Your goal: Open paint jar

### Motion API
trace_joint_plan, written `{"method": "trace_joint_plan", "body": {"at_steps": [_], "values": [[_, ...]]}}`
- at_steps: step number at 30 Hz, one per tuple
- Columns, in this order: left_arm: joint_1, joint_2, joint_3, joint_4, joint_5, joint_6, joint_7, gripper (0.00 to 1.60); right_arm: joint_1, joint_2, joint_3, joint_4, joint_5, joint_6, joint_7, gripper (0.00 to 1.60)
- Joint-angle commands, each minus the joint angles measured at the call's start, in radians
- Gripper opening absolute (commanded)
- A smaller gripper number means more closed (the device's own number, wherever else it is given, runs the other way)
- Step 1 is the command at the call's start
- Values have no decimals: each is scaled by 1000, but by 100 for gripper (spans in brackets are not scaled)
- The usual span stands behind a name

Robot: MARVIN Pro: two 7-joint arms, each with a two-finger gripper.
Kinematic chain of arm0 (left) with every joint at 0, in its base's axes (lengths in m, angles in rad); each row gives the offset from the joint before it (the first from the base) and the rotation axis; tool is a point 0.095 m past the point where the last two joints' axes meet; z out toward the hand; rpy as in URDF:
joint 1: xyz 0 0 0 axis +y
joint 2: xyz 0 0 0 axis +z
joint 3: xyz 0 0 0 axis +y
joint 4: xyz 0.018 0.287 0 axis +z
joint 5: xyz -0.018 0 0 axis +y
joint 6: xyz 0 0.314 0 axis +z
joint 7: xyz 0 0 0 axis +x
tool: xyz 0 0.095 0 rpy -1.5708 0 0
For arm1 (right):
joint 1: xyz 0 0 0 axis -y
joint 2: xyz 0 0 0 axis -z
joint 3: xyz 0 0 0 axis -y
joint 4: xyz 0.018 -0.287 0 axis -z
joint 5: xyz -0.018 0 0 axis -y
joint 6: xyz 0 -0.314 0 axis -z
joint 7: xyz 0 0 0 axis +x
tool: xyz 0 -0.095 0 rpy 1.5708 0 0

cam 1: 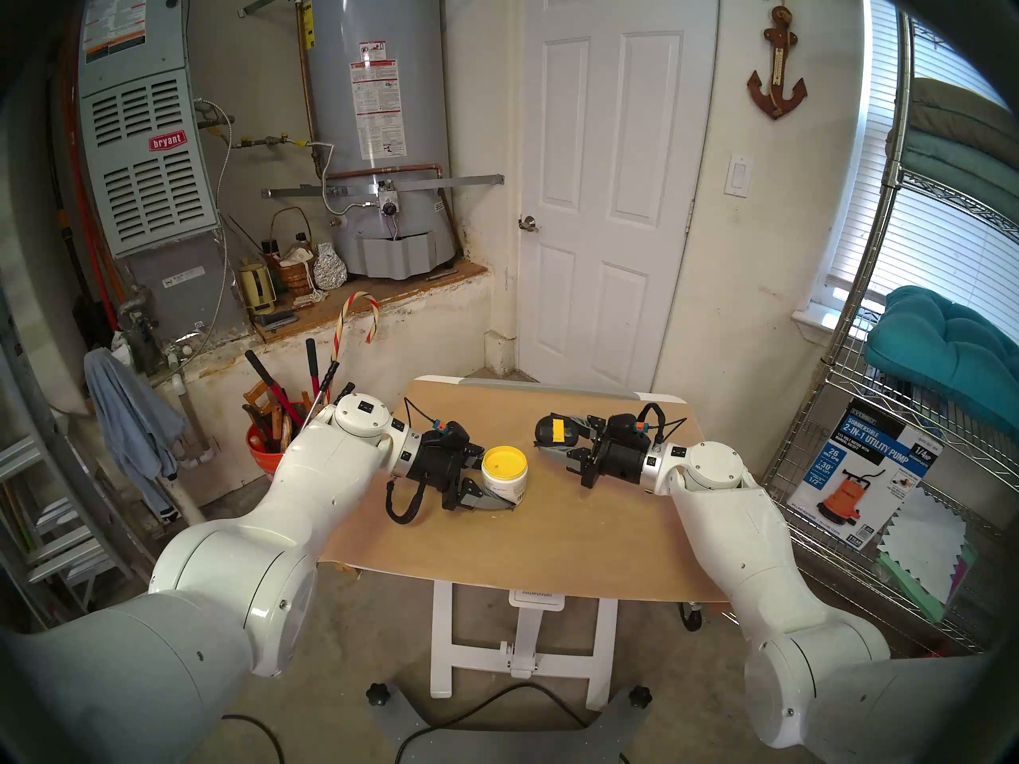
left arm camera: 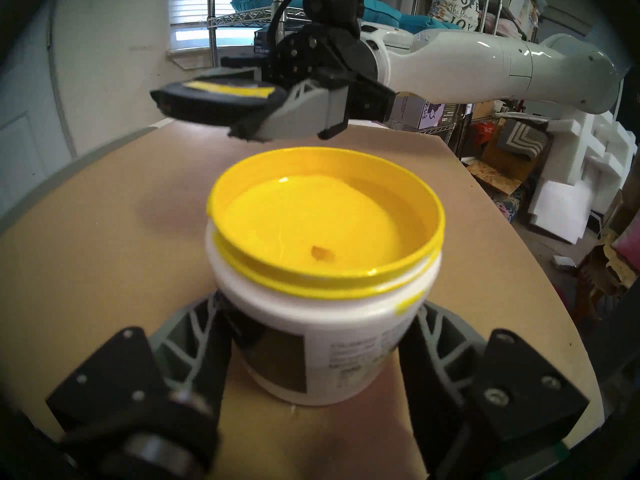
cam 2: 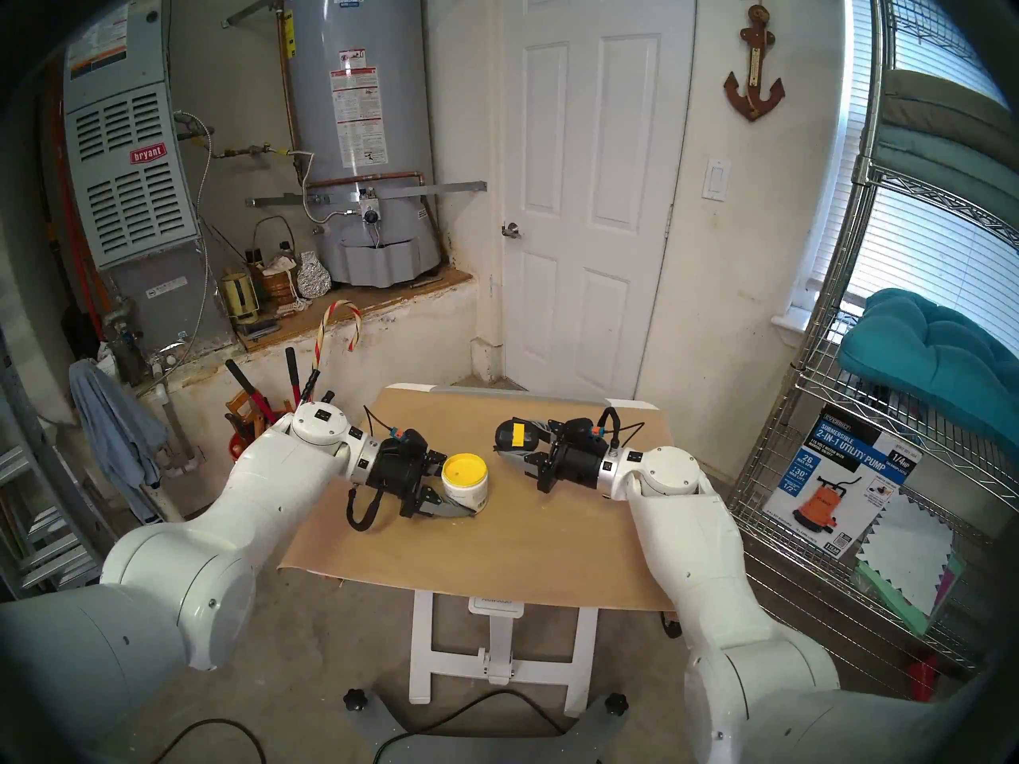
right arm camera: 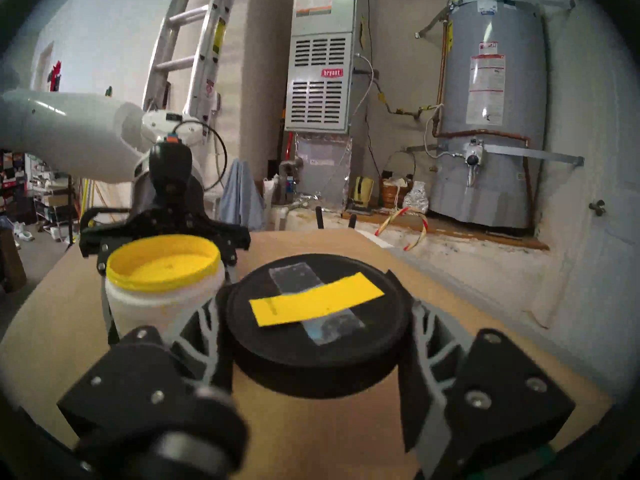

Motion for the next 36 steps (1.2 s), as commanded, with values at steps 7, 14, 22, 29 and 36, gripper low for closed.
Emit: {"method": "trace_joint_plan", "body": {"at_steps": [7, 14, 22, 29, 36], "values": [[-7, 1, 5, 8, 0, 9, -5, 0, 12, 19, -26, 35, -48, -13, 14, 28], [-2, 3, 6, 1, -2, 13, -4, 0, 6, 24, -27, 30, -58, -10, 27, 68], [9, 6, 6, -22, -3, 22, -6, 0, -12, 36, -16, 5, -51, 7, 50, 160], [22, 9, 6, -46, -5, 31, -9, 0, -24, 47, 2, -31, -33, 32, 83, 160], [35, 12, 7, -70, -5, 42, -11, 0, -49, 46, 45, -86, 14, 50, 118, 160]]}}
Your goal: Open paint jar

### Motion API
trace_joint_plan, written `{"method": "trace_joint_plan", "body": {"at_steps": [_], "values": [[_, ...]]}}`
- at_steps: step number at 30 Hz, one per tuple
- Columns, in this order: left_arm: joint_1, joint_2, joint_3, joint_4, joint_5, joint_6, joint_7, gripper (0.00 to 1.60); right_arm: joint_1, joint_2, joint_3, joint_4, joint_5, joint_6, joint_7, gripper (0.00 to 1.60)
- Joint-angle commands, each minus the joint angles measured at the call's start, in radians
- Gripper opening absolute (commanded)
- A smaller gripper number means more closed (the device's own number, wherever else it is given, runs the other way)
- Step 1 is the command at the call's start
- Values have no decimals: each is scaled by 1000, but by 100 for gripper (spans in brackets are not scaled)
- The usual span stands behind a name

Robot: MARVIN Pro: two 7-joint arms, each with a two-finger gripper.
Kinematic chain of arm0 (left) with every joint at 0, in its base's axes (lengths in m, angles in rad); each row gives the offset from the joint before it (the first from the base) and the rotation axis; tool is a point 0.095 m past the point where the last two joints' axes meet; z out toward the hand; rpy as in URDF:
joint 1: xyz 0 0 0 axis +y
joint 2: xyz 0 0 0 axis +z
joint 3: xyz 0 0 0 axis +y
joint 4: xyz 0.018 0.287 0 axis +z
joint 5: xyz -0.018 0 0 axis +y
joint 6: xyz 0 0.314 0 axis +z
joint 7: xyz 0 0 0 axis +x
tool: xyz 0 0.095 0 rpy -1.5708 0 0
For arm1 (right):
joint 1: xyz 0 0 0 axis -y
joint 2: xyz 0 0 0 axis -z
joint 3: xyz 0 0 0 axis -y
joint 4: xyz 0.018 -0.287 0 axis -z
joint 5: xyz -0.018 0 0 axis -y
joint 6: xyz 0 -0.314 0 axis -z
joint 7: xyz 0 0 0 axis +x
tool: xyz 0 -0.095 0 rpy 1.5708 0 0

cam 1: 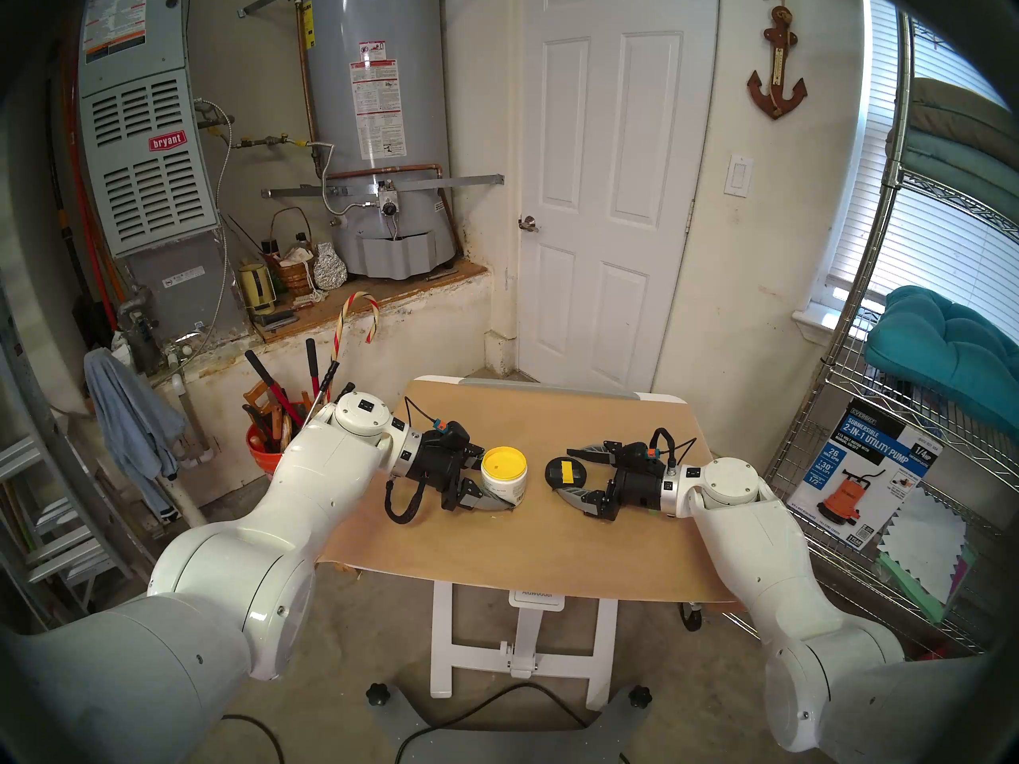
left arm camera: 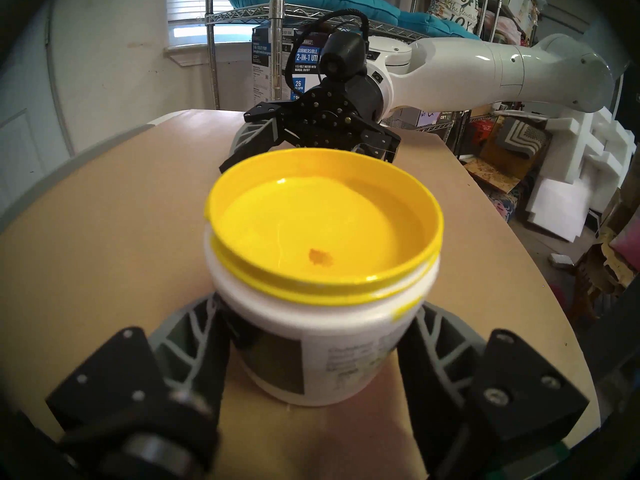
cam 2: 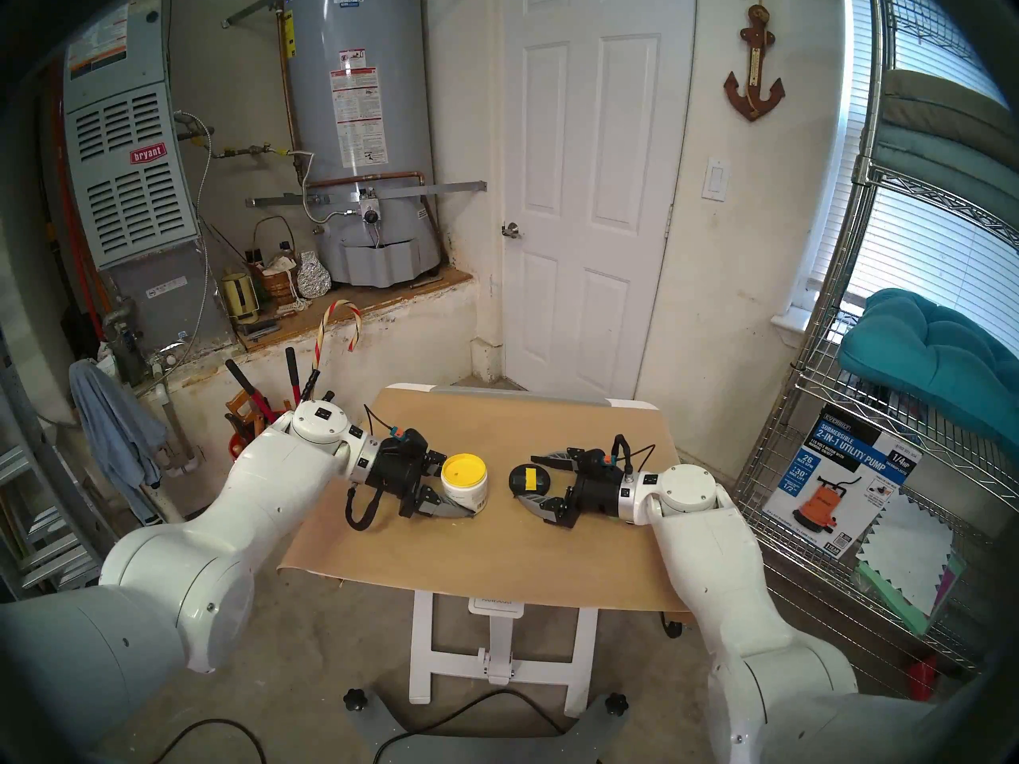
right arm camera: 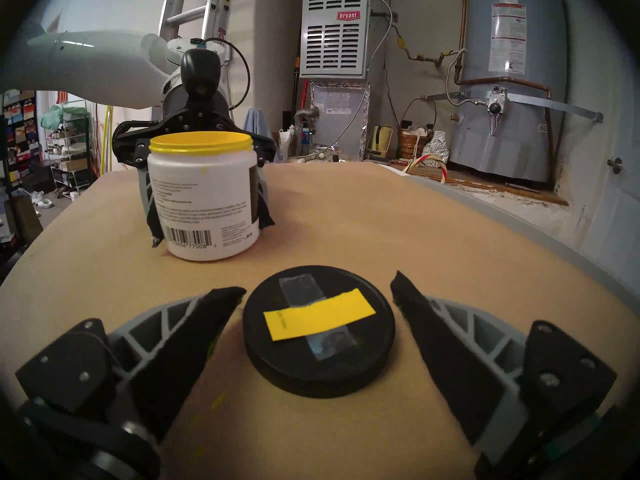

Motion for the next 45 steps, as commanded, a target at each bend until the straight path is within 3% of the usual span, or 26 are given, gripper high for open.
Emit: {"method": "trace_joint_plan", "body": {"at_steps": [1, 12, 13, 14, 22, 26, 29, 37, 38, 45], "values": [[12, 4, -1, -23, -2, 12, -4, 0, -15, -6, 40, -81, 62, 16, 34, 160], [25, 7, 4, -57, 5, 35, 2, 0, -35, -12, 79, -117, 82, 41, 48, 160], [25, 7, 4, -57, 5, 36, 2, 19, -36, -13, 81, -118, 82, 42, 48, 160], [25, 7, 4, -57, 6, 37, 1, 25, -36, -14, 83, -118, 82, 43, 49, 160], [25, 7, 5, -59, 8, 40, 0, 35, -34, -18, 92, -117, 77, 44, 54, 160], [21, 7, 5, -54, 9, 40, -5, 59, -32, -21, 95, -115, 74, 43, 56, 160], [20, 7, 5, -51, 9, 39, -4, 93, -31, -22, 96, -115, 72, 43, 57, 160], [18, 6, 5, -45, 9, 36, -5, 135, -31, -25, 101, -119, 66, 45, 60, 160], [18, 6, 5, -45, 9, 36, -5, 151, -31, -26, 101, -119, 65, 45, 61, 160], [19, 6, 3, -49, 11, 40, -7, 160, -29, -28, 103, -116, 62, 43, 65, 160]]}}
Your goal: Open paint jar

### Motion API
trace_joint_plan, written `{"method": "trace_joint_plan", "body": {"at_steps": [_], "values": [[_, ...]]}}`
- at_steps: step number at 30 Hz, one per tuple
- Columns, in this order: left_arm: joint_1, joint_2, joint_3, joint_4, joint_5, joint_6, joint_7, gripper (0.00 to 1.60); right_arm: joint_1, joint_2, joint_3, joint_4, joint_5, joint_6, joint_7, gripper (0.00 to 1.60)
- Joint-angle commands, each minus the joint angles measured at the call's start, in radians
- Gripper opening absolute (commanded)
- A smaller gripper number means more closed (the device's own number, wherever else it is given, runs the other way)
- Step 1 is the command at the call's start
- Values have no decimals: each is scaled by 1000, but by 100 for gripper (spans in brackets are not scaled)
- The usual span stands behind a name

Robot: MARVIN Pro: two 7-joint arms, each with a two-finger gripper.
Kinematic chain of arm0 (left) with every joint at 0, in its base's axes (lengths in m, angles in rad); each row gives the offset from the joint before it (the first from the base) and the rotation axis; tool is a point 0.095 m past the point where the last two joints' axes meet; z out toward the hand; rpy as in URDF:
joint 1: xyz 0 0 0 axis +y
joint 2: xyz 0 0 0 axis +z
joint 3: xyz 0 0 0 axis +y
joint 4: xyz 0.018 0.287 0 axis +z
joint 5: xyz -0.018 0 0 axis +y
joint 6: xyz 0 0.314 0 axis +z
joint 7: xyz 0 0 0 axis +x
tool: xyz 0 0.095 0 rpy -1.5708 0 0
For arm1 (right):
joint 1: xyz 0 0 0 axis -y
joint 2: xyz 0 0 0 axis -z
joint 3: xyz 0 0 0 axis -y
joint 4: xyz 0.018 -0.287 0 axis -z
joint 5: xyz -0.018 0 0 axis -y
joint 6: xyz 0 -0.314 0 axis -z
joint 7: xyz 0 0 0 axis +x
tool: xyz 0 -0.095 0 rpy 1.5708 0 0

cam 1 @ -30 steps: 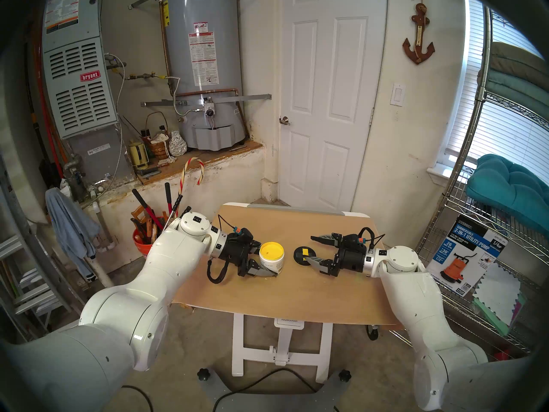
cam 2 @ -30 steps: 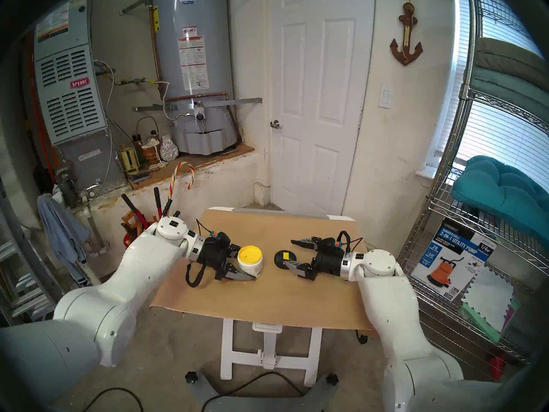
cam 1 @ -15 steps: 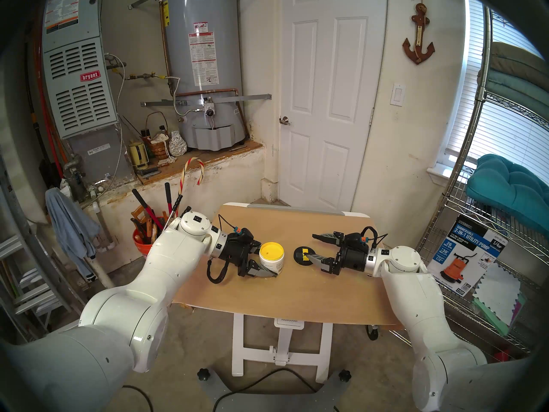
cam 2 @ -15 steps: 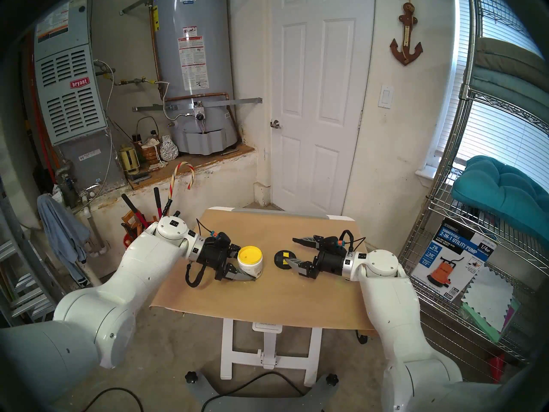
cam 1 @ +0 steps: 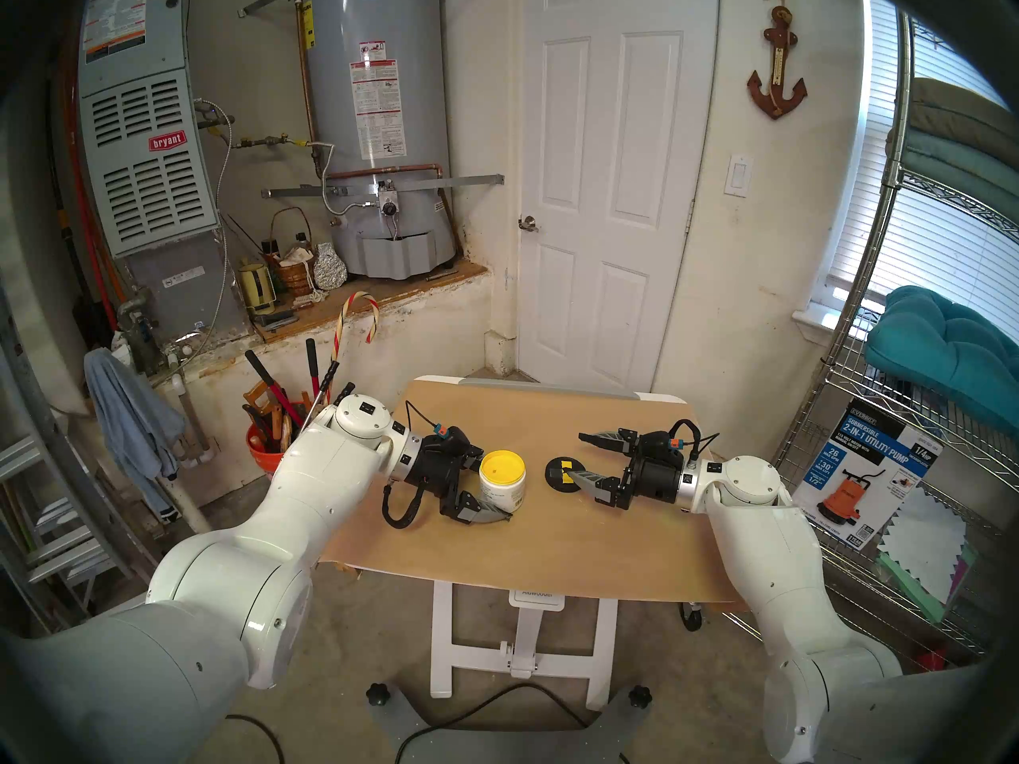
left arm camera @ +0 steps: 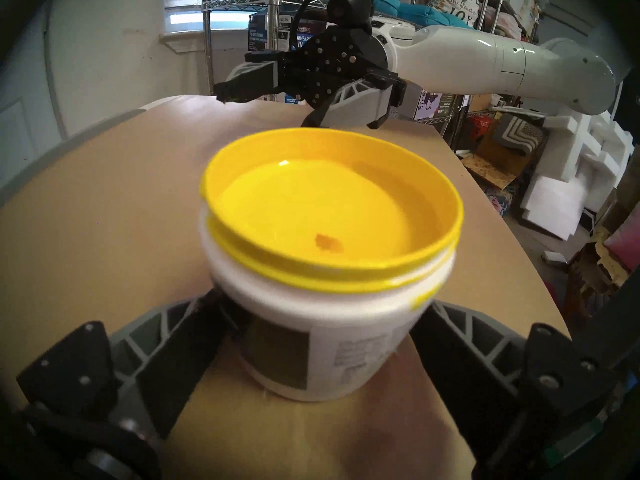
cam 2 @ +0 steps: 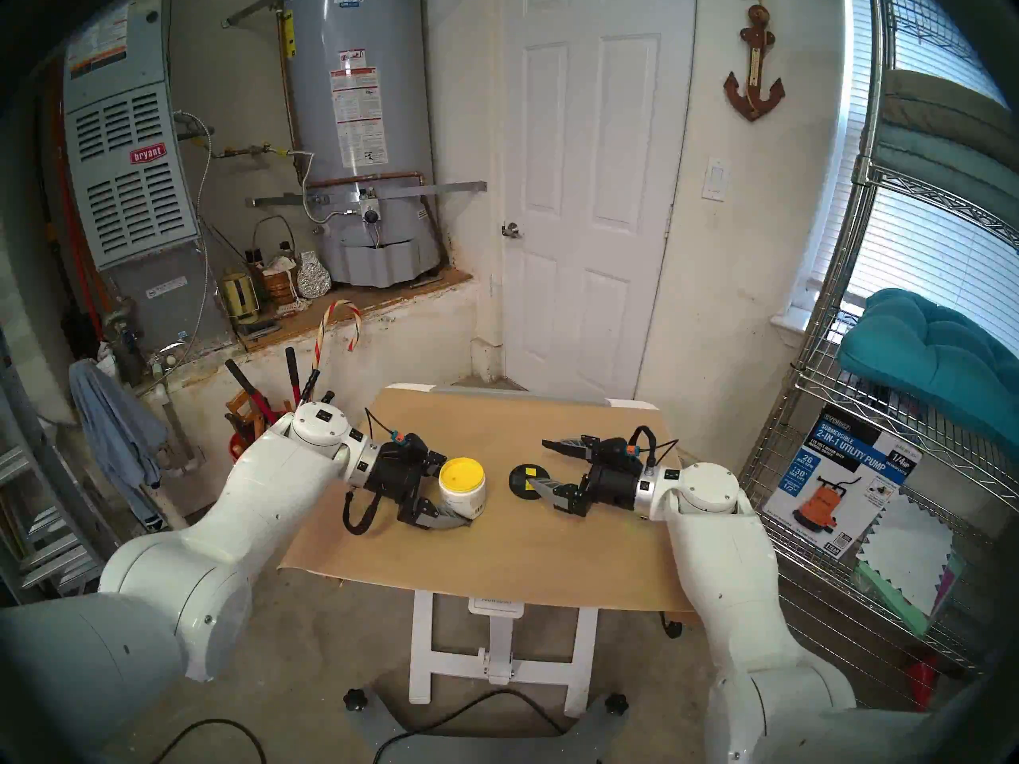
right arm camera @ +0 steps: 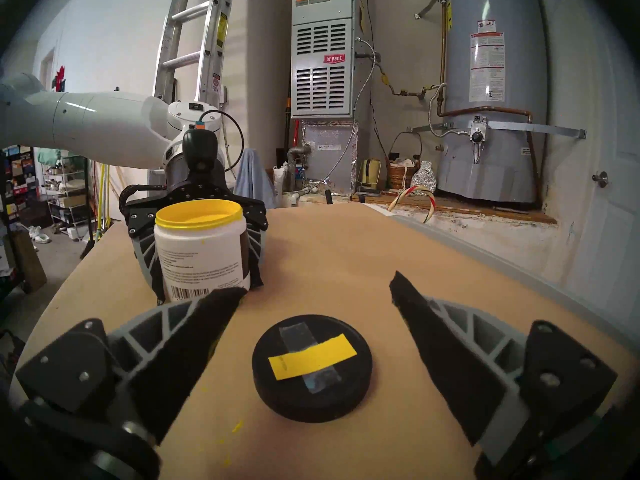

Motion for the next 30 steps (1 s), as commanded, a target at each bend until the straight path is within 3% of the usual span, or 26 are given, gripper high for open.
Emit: {"method": "trace_joint_plan", "body": {"at_steps": [1, 13, 30], "values": [[-3, -2, -6, -14, -6, 1, 1, 160, 18, -9, -2, -17, 2, -1, -2, 160], [14, 25, -11, -54, -15, 27, 1, 160, 29, -12, 2, -2, -6, -7, -2, 160], [84, 88, -4, -201, -49, 92, 1, 160, 57, -20, 4, 32, -16, -13, -11, 160]]}}
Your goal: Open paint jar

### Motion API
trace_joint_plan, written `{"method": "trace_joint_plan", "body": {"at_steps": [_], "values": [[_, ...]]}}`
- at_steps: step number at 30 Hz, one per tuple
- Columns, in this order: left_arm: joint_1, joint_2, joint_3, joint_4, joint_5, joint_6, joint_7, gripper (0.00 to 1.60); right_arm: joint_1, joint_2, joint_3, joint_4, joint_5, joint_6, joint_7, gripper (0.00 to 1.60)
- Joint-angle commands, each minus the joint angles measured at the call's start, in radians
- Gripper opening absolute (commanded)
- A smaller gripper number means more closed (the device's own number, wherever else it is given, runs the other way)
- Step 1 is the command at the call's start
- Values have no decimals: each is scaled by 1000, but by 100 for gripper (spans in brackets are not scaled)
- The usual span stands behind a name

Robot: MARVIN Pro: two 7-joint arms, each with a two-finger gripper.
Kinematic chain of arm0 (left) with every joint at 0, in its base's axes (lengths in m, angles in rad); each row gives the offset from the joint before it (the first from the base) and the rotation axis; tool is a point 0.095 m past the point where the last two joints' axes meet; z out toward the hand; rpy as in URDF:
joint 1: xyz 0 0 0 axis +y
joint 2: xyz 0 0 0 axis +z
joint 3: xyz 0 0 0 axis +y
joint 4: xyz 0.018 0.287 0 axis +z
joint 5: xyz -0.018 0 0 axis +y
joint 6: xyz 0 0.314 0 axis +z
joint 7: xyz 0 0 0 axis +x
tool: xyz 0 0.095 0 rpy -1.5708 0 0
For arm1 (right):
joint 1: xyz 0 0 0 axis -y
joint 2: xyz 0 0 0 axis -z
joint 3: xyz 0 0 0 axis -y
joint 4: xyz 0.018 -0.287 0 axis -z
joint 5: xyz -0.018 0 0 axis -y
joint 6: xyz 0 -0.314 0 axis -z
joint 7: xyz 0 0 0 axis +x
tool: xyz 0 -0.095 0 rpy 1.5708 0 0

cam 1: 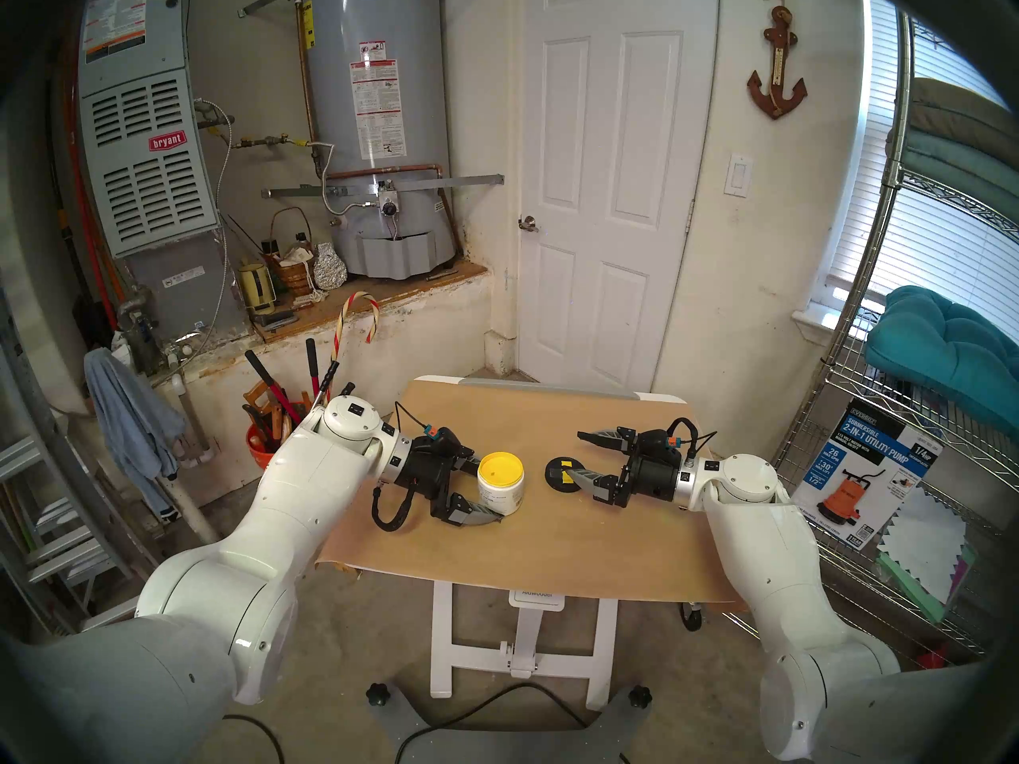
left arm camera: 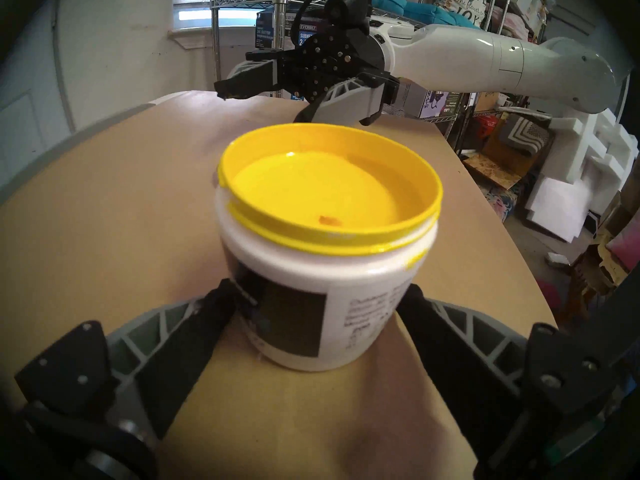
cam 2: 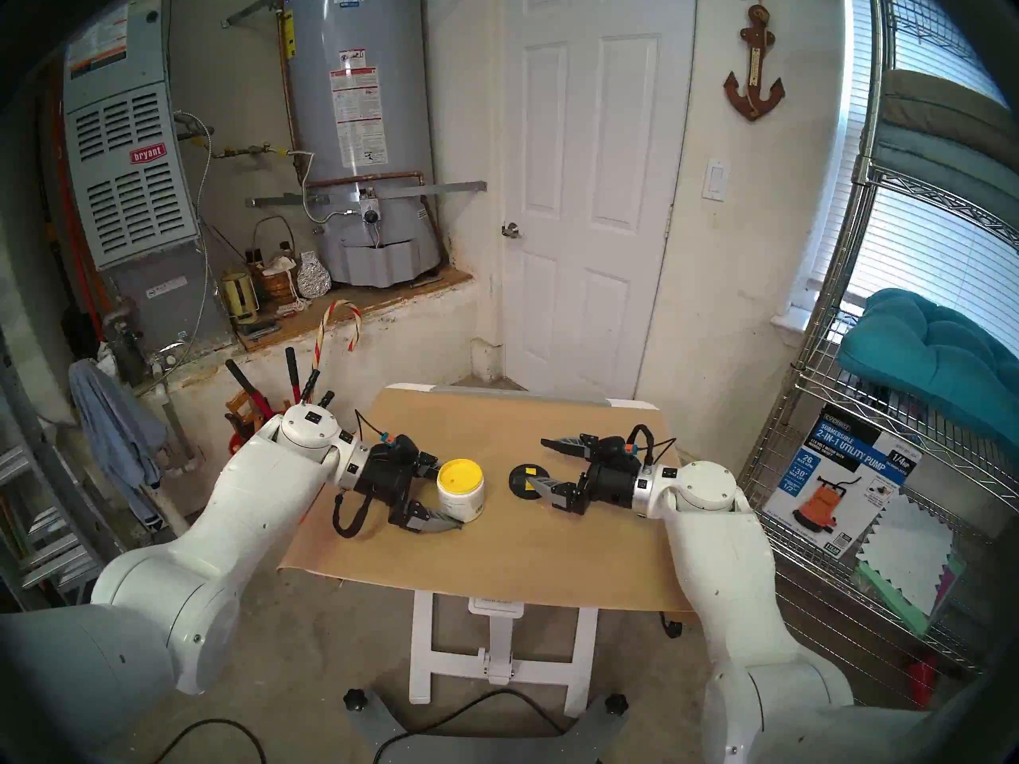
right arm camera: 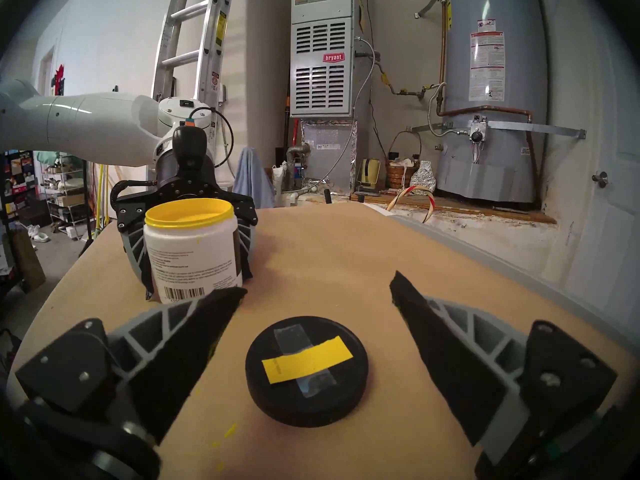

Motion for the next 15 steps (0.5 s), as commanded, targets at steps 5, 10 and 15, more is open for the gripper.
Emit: {"method": "trace_joint_plan", "body": {"at_steps": [5, 10, 15], "values": [[18, 41, -4, -73, -28, 30, 1, 160, 42, -11, -4, 16, 1, -10, -2, 160], [21, 52, -7, -78, -28, 36, 1, 160, 43, -11, -4, 17, 0, -11, -3, 160], [29, 68, -10, -95, -36, 44, 1, 160, 43, -10, -3, 17, 0, -11, -2, 160]]}}
